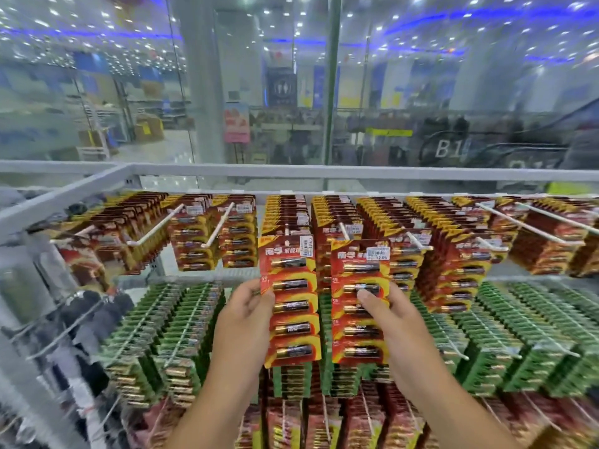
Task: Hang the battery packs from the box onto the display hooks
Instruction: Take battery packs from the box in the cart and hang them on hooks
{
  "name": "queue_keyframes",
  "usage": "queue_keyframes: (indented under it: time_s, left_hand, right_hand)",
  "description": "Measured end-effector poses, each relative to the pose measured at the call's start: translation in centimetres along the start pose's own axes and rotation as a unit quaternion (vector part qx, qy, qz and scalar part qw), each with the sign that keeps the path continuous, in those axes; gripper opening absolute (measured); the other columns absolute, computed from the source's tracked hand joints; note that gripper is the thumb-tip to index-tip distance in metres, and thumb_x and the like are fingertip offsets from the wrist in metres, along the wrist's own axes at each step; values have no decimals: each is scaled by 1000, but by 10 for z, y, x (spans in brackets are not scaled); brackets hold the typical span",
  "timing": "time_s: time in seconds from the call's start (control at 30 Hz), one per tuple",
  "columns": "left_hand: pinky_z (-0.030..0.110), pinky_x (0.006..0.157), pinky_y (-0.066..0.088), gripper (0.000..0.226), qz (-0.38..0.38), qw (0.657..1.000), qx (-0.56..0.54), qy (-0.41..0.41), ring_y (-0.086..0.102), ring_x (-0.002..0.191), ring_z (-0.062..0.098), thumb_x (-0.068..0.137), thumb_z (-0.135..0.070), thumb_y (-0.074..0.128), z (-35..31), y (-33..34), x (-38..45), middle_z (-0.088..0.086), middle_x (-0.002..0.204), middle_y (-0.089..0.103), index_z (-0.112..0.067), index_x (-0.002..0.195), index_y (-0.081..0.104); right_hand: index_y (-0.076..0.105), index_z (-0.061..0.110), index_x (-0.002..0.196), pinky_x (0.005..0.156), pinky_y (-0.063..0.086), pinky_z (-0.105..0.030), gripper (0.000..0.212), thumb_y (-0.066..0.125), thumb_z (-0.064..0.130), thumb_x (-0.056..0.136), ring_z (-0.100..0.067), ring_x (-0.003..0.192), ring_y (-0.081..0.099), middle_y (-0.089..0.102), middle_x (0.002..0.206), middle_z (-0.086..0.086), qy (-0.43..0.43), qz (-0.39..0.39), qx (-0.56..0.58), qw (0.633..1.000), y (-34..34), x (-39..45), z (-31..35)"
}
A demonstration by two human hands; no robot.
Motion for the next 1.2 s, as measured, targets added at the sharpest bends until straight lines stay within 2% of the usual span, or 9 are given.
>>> queue_keyframes:
  time_s: [0.23,0.3,0.47,0.57,0.7,0.87,0.93,1.0,1.2]
  left_hand:
    - [34,81,61,18,-3,1000,-4,-1,76,92,5,108,-31,53,0,2,10,-18,99,79,-38,119,66]
    - [23,68,58,18,1,1000,1,8,74,82,-3,109,-28,52,3,2,13,-19,98,79,-38,112,67]
    - [46,91,60,18,-15,1000,-4,-7,75,104,15,107,-35,55,3,4,18,-15,105,79,-40,121,66]
    - [24,66,60,16,-1,1000,-17,2,75,85,-1,108,-28,53,3,5,21,-24,85,76,-39,111,65]
    - [26,64,62,18,-15,1000,-18,-4,76,81,3,109,-27,52,5,6,24,-15,95,79,-34,118,66]
    - [10,58,51,19,2,999,-45,19,65,67,-14,109,-23,53,5,12,28,-22,94,63,-29,127,58]
    - [19,82,46,33,4,999,-45,25,56,80,-13,109,-26,54,5,11,32,-29,96,58,-26,141,56]
    - [21,80,42,30,-1,999,-37,26,53,84,-12,109,-27,54,5,9,34,-30,94,59,-29,138,58]
    - [11,49,51,16,-13,1000,12,24,70,70,-8,109,-23,51,9,8,42,-18,84,77,-29,111,67]
  right_hand:
    - [45,35,153,116,33,-44,73,71,54,87,-7,136,49,49,149,24,1,-18,-5,1000,0,-1,-5]
    - [38,34,159,121,29,-47,80,70,53,88,-13,146,40,41,159,21,5,-11,-10,1000,-1,-2,-6]
    - [36,33,161,120,30,-43,94,72,54,78,-13,148,40,43,159,19,0,2,-1,1000,-5,-1,-10]
    - [54,34,148,109,43,-32,81,75,53,71,-2,131,58,64,137,24,-15,13,13,1000,-6,-3,-13]
    - [45,37,156,115,37,-36,97,76,64,67,-6,137,51,56,150,20,-26,1,12,1000,-3,3,-7]
    - [42,39,149,102,36,-29,56,68,33,99,25,77,57,60,96,47,-2,-26,27,999,1,13,1]
    - [37,36,156,114,34,-38,70,71,39,95,15,113,56,58,116,45,4,-13,23,1000,3,16,-3]
    - [42,35,157,120,33,-44,86,75,57,81,-6,141,47,52,147,28,-2,4,12,1000,4,16,-10]
    - [55,42,140,116,33,-40,54,73,52,89,-2,129,53,57,138,27,4,6,1,1000,3,30,-16]
Point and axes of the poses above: each hand's wrist, its own x-axis towards the middle knuckle, its own y-axis out of the palm, z = x × y, the point moved 4 cm from there along x, towards the middle knuckle
